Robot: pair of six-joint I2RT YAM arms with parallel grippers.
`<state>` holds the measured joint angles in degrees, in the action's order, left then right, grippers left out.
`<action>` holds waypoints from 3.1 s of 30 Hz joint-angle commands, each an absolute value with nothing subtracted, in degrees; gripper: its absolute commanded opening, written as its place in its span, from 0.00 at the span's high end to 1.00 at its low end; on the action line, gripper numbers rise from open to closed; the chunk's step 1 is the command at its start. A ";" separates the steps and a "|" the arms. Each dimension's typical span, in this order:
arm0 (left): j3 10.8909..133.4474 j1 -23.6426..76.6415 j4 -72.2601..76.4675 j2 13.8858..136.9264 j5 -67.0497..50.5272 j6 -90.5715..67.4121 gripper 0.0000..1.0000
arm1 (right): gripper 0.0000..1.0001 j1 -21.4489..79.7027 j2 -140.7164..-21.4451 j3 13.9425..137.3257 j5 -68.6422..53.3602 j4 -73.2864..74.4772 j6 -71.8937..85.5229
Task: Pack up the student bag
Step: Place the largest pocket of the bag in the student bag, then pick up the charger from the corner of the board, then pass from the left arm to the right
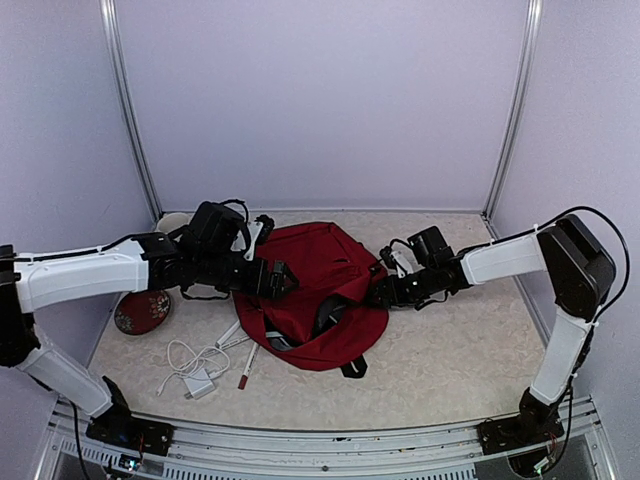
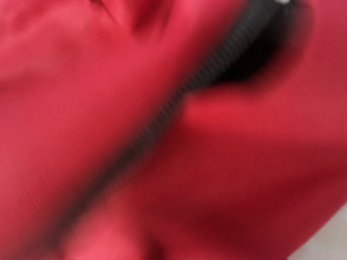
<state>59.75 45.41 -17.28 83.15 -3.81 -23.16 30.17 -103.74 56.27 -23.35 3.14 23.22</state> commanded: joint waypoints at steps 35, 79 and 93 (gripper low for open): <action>39.37 58.40 -43.24 79.88 12.64 -47.23 0.01 | 0.38 26.63 -97.09 47.64 -30.91 0.25 20.75; 72.07 81.23 -41.06 74.39 44.59 -22.72 0.83 | 0.35 30.03 -72.74 51.59 -48.21 -2.90 26.66; 68.70 83.94 -6.67 81.67 44.74 8.13 0.77 | 0.13 47.17 -75.13 56.08 -44.85 -9.94 30.06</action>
<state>68.45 84.20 -16.56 80.82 45.12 1.28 46.39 -74.63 58.81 -42.63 -4.05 27.46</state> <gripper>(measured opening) 0.500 0.851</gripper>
